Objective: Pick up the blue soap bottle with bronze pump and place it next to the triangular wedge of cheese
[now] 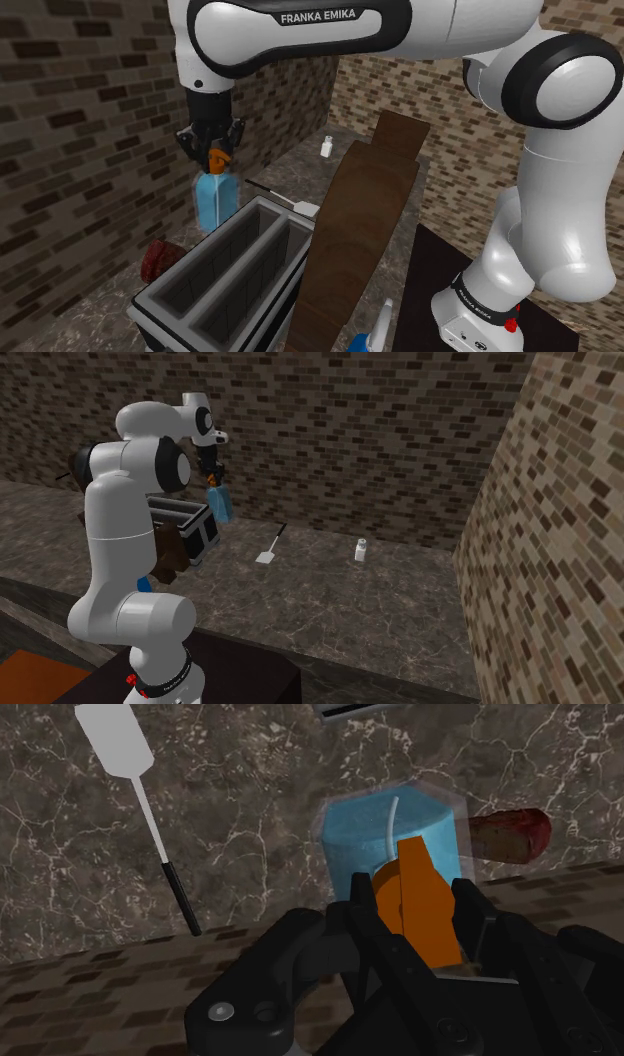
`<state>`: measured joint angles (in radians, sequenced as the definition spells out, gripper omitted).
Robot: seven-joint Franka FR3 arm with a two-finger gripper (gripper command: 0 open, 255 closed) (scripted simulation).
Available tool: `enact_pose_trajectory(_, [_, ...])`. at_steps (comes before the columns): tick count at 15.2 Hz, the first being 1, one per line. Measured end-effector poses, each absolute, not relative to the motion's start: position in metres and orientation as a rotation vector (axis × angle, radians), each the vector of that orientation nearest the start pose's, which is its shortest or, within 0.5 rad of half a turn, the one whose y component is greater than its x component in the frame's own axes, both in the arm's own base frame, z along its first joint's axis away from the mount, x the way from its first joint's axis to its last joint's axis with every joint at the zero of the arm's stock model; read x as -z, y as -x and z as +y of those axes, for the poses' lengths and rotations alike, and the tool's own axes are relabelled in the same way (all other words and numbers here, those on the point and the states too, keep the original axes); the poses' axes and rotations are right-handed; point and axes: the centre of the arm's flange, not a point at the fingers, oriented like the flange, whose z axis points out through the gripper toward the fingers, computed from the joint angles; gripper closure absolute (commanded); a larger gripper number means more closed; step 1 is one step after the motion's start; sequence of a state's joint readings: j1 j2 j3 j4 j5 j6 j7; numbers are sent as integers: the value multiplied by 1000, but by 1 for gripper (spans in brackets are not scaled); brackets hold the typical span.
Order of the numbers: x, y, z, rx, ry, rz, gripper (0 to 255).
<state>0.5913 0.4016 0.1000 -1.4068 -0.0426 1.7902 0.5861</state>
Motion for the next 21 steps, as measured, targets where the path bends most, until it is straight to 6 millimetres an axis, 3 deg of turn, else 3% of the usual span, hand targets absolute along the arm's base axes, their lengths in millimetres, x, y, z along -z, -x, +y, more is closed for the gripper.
enact_pose_trajectory(9, [-427,-531,421,-19,3148,-169,255])
enact_pose_trajectory(16, [-422,-531,421,-18,3148,-169,255])
enact_pose_trajectory(17, [-422,-531,421,-18,3148,-169,0])
enact_pose_trajectory(21, [-422,-531,421,-17,3148,-169,0])
